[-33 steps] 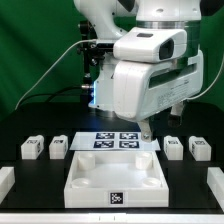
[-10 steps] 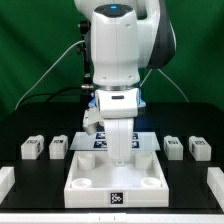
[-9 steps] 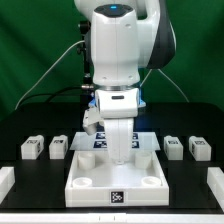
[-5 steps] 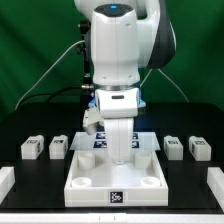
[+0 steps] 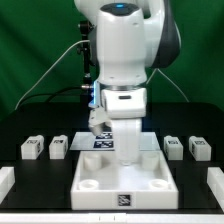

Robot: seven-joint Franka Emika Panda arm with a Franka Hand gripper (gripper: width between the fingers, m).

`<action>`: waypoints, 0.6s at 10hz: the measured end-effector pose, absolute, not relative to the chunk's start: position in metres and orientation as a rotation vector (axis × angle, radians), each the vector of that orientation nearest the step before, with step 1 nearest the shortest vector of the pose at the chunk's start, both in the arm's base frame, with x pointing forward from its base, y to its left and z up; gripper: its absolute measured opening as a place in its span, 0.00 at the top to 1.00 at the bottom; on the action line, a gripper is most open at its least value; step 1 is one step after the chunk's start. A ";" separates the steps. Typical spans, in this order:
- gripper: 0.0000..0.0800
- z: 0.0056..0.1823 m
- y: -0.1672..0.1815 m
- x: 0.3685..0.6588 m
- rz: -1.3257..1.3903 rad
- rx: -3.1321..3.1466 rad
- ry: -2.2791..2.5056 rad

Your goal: Assemble one leg

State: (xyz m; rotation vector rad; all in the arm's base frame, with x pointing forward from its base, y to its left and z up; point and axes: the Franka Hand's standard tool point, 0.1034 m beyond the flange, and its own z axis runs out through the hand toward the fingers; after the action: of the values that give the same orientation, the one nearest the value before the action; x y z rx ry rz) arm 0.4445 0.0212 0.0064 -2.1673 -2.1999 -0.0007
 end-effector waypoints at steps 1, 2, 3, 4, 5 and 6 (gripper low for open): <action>0.93 0.006 0.041 0.456 -0.009 -2.185 -2.169; 0.93 0.006 0.064 0.473 -0.046 -2.197 -2.156; 0.93 0.007 0.078 0.484 -0.072 -2.195 -2.157; 0.93 0.006 0.078 0.489 -0.062 -2.228 -2.120; 0.93 0.005 0.077 0.494 -0.060 -2.237 -2.110; 0.93 0.005 0.077 0.494 -0.058 -2.236 -2.109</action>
Offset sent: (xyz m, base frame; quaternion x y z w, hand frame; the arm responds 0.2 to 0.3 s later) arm 0.0408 0.0461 0.0030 -0.0233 0.0139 0.0181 0.9995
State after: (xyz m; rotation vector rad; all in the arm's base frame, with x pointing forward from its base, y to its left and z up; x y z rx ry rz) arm 0.4938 0.0770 0.0051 -2.2359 -2.1089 -0.0577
